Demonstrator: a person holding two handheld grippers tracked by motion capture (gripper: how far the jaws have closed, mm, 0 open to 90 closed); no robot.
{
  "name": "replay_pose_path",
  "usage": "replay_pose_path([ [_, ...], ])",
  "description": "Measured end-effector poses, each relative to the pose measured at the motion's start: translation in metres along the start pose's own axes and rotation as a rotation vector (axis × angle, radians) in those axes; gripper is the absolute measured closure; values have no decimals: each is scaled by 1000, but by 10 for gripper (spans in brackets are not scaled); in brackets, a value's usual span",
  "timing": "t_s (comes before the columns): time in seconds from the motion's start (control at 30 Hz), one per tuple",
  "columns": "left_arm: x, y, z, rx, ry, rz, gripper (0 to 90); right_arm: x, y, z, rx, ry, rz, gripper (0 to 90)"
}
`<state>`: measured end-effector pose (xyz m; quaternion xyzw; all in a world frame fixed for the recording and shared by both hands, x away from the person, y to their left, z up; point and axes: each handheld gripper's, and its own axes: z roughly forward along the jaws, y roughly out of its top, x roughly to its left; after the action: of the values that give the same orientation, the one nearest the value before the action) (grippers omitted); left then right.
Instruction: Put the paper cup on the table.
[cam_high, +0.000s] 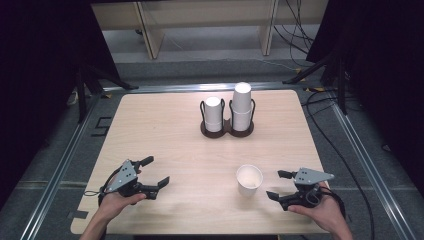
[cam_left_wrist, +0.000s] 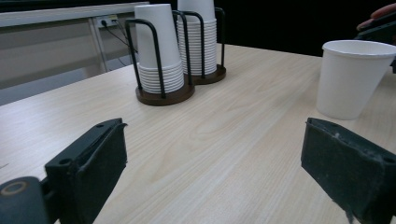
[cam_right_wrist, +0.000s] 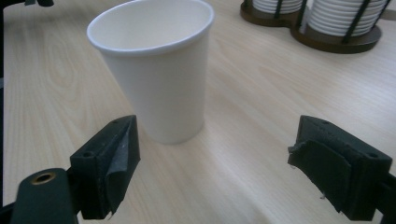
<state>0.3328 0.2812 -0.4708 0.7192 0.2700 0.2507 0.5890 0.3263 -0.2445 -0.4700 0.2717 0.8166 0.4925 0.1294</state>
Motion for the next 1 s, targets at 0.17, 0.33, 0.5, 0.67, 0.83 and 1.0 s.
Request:
replay_pose_path([
  [0.17,6,-2,-3,-15,57,-20,62,-10,-8,-11,-58,-100,48,150],
  [0.33,17,-5,-6,-18,120,-10,60,-18,-16,-17,-136,-224,102,155],
  [0.5,27,-10,-12,0,219,-10,58,-24,-22,-26,-188,-352,162,158],
  [0.67,33,-16,-15,1,309,-13,57,-30,-28,-33,-210,-503,177,161],
  [0.83,34,-19,-16,11,371,-10,57,-36,-36,-36,-234,-615,221,160],
  [1.0,30,-18,-14,0,363,-18,56,-35,-37,-39,-274,-619,245,154],
])
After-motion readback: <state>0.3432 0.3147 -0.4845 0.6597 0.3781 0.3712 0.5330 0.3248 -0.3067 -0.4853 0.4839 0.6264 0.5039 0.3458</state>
